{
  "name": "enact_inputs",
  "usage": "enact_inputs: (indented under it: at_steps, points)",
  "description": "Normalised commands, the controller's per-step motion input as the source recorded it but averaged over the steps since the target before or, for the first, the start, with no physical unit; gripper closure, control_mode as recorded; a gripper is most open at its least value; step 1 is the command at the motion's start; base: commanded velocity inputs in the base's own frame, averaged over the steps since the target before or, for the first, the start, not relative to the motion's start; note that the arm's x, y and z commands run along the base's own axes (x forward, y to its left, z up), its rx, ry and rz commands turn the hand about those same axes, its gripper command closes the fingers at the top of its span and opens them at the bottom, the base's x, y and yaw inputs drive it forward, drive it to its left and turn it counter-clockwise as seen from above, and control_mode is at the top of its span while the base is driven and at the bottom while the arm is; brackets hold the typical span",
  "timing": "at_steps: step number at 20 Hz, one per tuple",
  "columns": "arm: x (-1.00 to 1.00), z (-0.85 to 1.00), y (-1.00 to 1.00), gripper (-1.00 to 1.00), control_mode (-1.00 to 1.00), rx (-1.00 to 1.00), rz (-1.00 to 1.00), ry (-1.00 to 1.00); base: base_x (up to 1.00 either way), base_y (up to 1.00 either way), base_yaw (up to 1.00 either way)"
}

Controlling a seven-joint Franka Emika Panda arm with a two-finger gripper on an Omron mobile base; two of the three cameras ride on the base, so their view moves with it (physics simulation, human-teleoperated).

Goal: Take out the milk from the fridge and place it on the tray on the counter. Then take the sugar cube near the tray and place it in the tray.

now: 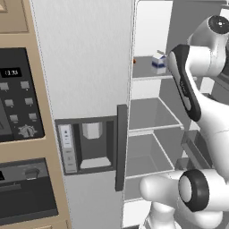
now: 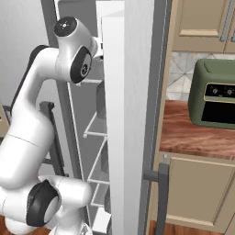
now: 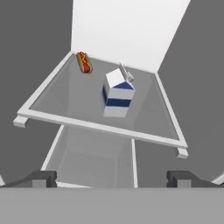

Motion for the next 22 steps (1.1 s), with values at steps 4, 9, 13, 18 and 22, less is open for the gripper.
enact_inputs:
  at_steps: [4, 9, 13, 18, 22]
  points:
    - [0.38, 0.16, 0.0, -1.0, -1.0, 0.04, 0.0, 0.0, 0.0, 0.0, 0.0]
    - [0.32, 0.01, -0.01, -1.0, -1.0, 0.1, 0.01, 0.01, 0.0, 0.0, 0.0]
    - [0.36, -0.14, 0.0, -1.0, -1.0, 0.04, 0.0, 0.0, 0.0, 0.0, 0.0]
    - [0.36, -0.07, 0.0, -1.0, -1.0, 0.0, 0.0, 0.0, 0.0, 0.0, 0.0]
    - [0.29, 0.0, 0.0, -1.0, -1.0, 0.0, 0.0, 0.0, 0.0, 0.0, 0.0]
